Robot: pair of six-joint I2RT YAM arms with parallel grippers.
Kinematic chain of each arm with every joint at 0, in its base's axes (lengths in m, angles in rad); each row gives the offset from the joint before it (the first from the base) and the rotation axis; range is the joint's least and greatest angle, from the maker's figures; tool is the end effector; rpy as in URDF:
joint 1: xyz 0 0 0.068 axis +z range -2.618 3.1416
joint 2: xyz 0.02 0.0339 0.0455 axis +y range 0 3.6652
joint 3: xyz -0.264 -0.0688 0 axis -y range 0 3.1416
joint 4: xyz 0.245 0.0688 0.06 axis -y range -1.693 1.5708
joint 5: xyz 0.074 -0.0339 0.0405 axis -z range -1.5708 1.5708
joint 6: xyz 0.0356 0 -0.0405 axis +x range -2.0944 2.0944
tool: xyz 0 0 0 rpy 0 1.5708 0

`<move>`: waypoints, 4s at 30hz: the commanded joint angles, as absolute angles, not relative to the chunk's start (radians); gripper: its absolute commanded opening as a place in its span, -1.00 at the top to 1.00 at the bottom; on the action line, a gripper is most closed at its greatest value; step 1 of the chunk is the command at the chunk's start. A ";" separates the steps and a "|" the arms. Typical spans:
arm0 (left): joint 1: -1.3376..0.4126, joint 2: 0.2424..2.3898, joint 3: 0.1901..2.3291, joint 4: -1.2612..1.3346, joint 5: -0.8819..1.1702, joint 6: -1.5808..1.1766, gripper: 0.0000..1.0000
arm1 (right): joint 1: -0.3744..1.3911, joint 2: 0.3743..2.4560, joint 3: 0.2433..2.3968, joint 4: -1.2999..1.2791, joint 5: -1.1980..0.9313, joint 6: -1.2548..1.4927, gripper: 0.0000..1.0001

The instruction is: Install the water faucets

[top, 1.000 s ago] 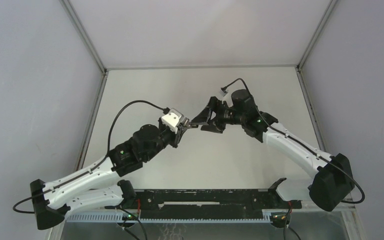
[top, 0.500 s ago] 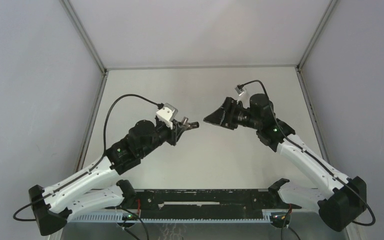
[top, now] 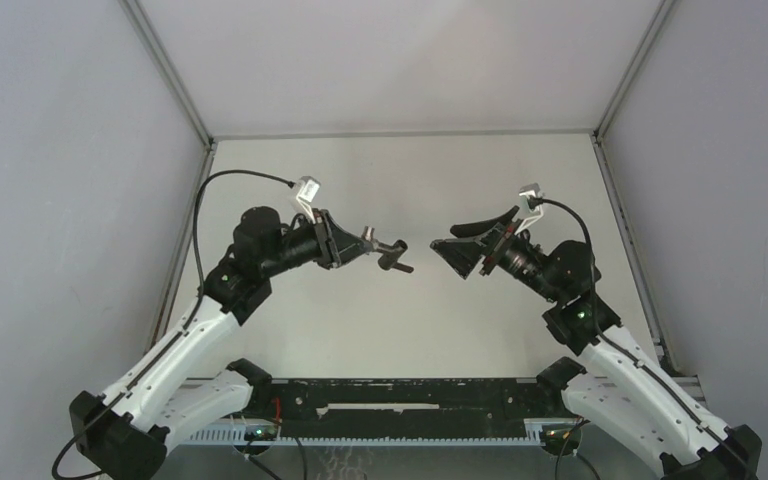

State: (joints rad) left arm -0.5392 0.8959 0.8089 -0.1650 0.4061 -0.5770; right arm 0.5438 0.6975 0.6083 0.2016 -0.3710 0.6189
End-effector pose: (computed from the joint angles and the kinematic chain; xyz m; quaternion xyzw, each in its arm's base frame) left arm 0.1710 -0.1187 0.3315 0.1089 0.7763 -0.4530 0.4246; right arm 0.1418 0.1008 0.3330 -0.1129 0.6595 0.5052 0.5450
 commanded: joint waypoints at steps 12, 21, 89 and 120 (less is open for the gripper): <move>-0.430 0.967 0.754 0.382 0.782 -1.036 1.00 | 0.562 0.874 0.611 0.439 -0.678 0.582 -0.99; -0.430 0.978 0.754 0.433 0.802 -1.088 1.00 | 0.630 0.965 0.611 0.590 -0.673 0.622 -0.91; -0.430 1.016 0.808 0.244 1.045 -0.899 -0.27 | 0.561 1.267 0.937 0.433 -1.253 1.004 1.00; -0.430 1.003 0.776 0.341 1.041 -0.947 1.00 | 0.577 1.277 0.966 0.356 -1.248 0.989 1.00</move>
State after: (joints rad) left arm -0.4297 1.0214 0.7483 0.2836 1.0607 -0.9615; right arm 0.5701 1.2976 0.9134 0.2584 -1.2209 0.9260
